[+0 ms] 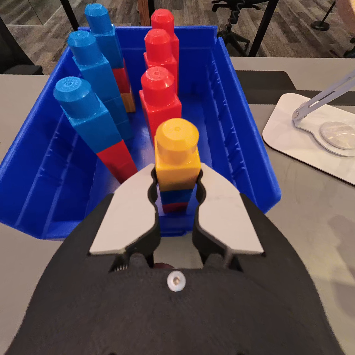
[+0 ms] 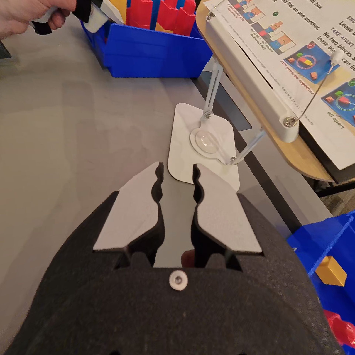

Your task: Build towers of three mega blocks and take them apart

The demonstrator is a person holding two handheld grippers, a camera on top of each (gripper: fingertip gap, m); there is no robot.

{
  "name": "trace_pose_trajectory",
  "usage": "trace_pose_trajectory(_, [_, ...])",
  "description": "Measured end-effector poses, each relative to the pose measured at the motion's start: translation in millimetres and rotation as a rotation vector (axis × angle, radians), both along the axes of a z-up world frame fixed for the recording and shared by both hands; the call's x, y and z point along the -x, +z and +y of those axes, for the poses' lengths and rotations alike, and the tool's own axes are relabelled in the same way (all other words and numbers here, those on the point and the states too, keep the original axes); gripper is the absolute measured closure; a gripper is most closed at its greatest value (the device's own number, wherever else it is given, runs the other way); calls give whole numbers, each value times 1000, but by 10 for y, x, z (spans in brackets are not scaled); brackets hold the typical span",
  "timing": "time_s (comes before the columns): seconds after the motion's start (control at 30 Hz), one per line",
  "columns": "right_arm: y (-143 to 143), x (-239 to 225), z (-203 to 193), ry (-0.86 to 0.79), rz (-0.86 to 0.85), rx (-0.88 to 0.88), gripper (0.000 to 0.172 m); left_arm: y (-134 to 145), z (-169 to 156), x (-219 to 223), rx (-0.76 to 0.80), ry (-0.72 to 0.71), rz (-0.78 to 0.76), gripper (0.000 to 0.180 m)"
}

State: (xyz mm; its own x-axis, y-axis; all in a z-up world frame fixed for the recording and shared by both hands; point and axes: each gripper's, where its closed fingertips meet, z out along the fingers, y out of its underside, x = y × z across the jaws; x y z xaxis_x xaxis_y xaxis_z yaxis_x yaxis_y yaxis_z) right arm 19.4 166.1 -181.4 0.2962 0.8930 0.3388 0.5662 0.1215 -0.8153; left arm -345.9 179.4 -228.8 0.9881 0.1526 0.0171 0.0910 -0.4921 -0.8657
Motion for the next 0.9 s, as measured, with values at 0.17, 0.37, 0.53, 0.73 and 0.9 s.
trace_pose_trajectory(0.17, [190, 206, -179, 124, 55, 54, 141, 347, -99, -189, -80, -122, 39, 143])
trace_pose_trajectory(0.37, [628, 626, -469, 369, 215, 213, 131, 995, -302, -1046, -93, -500, 160, 144])
trace_pose_trajectory(0.53, [859, 889, -505, 481, 273, 184, 129, 1173, -414, -1995, -67, -861, 221, 144])
trace_pose_trajectory(0.73, [999, 890, -473, 585, 376, 225, 126, 1119, -556, -2782, -16, -1251, 182, 144])
trace_pose_trajectory(0.9, [940, 800, -451, 619, 341, 231, 135, 1118, -513, -2994, -6, -1355, 170, 144])
